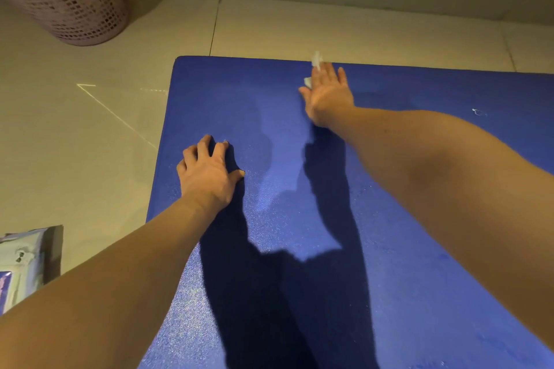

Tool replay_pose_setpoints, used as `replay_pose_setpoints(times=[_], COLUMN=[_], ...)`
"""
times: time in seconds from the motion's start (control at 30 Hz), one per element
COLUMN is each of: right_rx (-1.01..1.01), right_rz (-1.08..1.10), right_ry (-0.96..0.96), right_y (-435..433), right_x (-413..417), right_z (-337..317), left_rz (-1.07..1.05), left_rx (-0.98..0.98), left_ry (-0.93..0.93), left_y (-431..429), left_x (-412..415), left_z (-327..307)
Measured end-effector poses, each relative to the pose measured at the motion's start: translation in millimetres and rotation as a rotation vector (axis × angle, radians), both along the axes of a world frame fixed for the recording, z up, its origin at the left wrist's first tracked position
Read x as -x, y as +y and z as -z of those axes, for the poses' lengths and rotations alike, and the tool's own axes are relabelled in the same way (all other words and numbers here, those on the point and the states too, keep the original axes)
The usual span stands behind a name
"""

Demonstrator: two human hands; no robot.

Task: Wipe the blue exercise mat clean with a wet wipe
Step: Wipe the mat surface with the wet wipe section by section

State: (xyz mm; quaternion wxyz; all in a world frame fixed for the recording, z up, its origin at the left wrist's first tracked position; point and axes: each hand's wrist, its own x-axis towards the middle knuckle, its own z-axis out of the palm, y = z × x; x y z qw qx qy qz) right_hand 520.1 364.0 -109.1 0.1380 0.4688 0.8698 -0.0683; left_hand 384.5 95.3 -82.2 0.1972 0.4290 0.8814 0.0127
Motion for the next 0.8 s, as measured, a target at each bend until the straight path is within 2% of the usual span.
replay_pose_setpoints(times=[0.13, 0.2, 0.27, 0.33, 0.5, 0.7, 0.8], right_rx=[-0.029, -0.016, 0.036, 0.081, 0.036, 0.001, 0.010], right_rz=[0.228, 0.270, 0.193, 0.072, -0.099, 0.183, 0.217], right_ry=[-0.105, -0.012, 0.141, 0.207, 0.089, -0.074, 0.055], right_y=[15, 8, -8, -26, -20, 13, -3], right_x=[-33, -23, -5, 8, -12, -64, -46], right_z=[-1, 0, 2, 4, 6, -2, -2], left_rz=[0.004, 0.006, 0.008, 0.007, 0.012, 0.025, 0.048], left_rx=[-0.002, -0.001, 0.007, 0.009, 0.033, -0.019, -0.056], left_ry=[-0.001, 0.001, 0.002, -0.002, 0.039, 0.047, 0.038], left_y=[-2, -1, 1, 2, 5, 5, 6], left_x=[0, 0, 0, 0, -4, -22, -31], left_z=[0, 0, -1, -3, -6, -8, -10])
